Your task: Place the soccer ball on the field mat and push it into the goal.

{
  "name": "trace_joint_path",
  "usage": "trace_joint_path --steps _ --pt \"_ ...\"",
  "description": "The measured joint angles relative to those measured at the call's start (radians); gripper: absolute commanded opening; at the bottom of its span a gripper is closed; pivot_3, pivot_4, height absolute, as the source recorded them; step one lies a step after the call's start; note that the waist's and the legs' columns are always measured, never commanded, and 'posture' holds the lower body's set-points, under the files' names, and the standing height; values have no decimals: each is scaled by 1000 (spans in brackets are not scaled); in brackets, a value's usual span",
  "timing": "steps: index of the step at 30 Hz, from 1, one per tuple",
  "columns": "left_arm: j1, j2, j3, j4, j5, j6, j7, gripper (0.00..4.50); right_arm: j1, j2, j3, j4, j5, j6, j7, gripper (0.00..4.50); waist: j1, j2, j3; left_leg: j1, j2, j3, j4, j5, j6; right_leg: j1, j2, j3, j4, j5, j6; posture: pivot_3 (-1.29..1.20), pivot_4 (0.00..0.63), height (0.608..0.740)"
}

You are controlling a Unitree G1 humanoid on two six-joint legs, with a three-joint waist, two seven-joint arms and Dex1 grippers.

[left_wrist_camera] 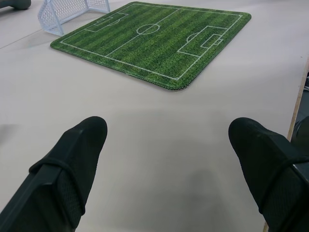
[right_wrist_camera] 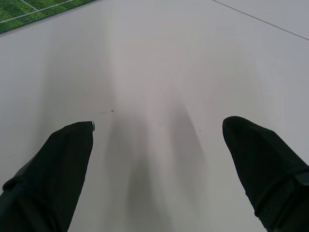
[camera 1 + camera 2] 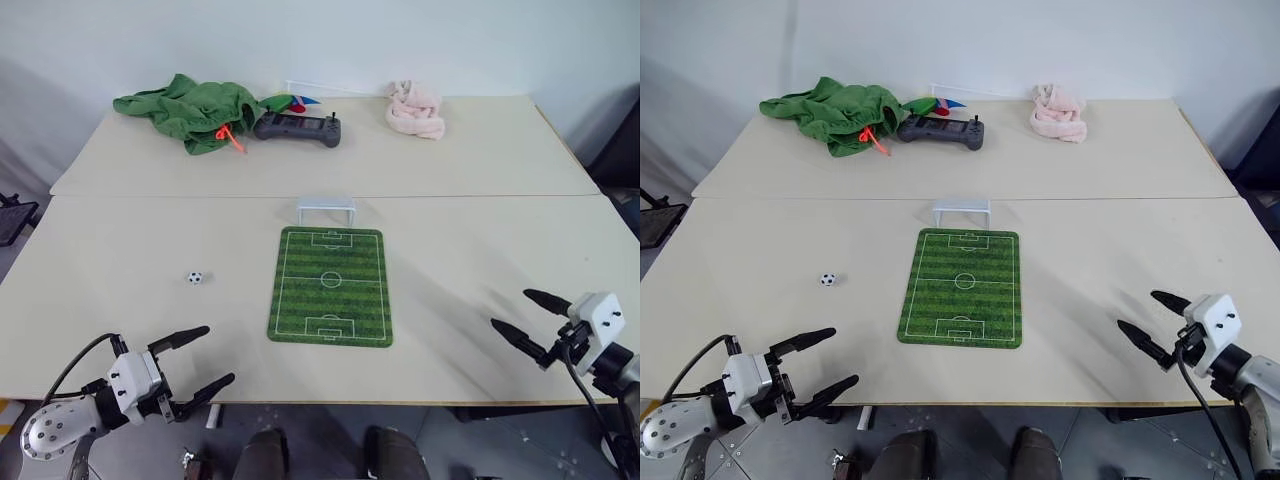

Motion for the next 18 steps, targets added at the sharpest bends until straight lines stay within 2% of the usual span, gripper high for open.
trace_joint_path --steps 8,12,18 --pt "-3 -7 3 -23 -9 127 96 4481 -21 0 0 23 -2 0 0 4500 0 0 0 0 0 2 0 0 0 -1 0 3 2 0 0 0 150 740" --pt "-5 -3 5 -67 -69 212 93 4481 -27 0 1 30 1 1 9 4500 0 0 0 0 0 2 1 0 0 -2 0 4 3 0 0 0 150 740" --pt "-23 -4 15 -92 -62 230 139 4481 -51 0 0 42 8 10 25 4500 0 0 0 1 0 4 1 0 0 -3 1 6 3 1 0 0 150 740"
